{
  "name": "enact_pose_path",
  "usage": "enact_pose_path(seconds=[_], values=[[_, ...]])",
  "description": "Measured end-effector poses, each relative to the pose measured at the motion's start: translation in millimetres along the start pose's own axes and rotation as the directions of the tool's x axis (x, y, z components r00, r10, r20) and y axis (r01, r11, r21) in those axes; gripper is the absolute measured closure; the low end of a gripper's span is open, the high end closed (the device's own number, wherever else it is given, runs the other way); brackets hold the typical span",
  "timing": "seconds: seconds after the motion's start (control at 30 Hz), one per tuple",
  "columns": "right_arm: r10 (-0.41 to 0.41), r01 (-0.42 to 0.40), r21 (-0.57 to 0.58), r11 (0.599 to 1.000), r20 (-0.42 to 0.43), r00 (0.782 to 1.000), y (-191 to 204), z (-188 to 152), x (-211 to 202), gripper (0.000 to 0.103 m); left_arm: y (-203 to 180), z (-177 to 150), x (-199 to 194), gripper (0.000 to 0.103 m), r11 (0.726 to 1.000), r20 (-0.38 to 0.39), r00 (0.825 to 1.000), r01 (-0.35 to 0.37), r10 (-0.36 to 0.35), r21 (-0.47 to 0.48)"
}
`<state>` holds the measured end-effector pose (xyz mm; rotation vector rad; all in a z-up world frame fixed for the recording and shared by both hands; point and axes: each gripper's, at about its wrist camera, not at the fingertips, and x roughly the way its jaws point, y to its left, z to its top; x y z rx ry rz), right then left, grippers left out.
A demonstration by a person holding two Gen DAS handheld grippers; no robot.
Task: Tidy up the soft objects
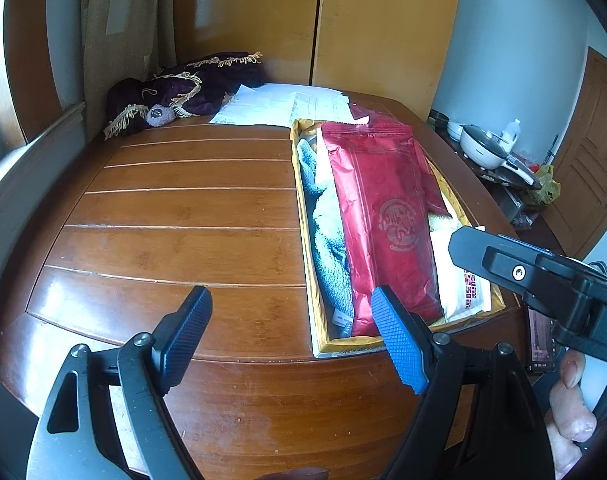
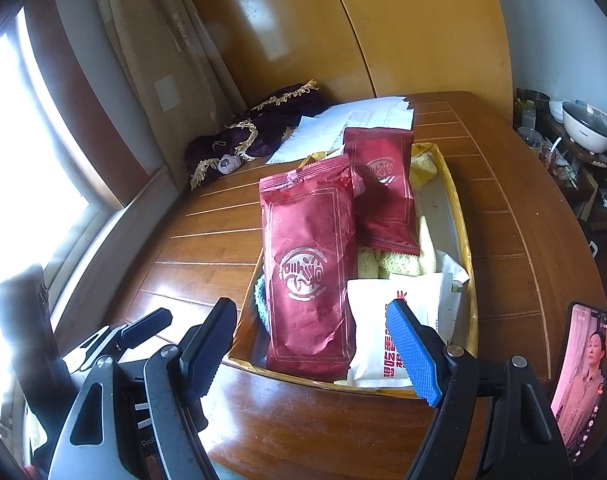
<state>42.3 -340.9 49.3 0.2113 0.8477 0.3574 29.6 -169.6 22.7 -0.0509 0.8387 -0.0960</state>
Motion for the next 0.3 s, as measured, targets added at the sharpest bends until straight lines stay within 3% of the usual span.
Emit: enact_pose_path(seconds=[0.3], values=[[0.011, -0.011, 0.007, 1.0, 0.003, 1.0, -4.1, 0.0, 0.5, 0.023, -4.1, 1.8, 1.3, 0.021, 1.0, 0.0, 1.0, -0.001, 0.001, 0.011]])
